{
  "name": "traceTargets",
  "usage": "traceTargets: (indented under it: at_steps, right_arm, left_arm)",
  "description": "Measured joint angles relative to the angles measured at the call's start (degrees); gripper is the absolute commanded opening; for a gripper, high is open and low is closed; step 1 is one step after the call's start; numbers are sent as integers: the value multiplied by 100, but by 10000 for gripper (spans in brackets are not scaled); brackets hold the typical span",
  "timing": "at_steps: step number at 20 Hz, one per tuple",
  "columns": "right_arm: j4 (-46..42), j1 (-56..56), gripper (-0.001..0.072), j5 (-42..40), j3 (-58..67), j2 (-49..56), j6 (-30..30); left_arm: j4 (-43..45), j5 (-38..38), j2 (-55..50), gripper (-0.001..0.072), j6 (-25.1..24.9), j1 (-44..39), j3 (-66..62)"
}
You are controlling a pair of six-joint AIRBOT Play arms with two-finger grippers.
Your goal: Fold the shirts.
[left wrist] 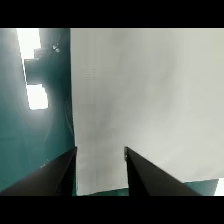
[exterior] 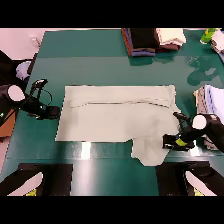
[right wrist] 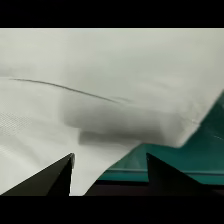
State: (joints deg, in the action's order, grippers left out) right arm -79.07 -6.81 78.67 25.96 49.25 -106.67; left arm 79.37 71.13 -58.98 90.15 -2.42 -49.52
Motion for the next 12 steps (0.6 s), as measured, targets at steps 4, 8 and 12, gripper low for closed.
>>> traceTargets:
  at_steps: [4,8,12]
  right_arm:
    - [4,-352,182,-144,-15,306,-170]
    - [46,-549,20,-588,131,348,-227]
    - [-59,-605,20,-728,376,109,-251]
  left_arm:
    - [-13,-4,2,360,-2,0,-2]
    - [0,184,2,379,-4,0,0]
    - [74,481,2,567,-13,2,87]
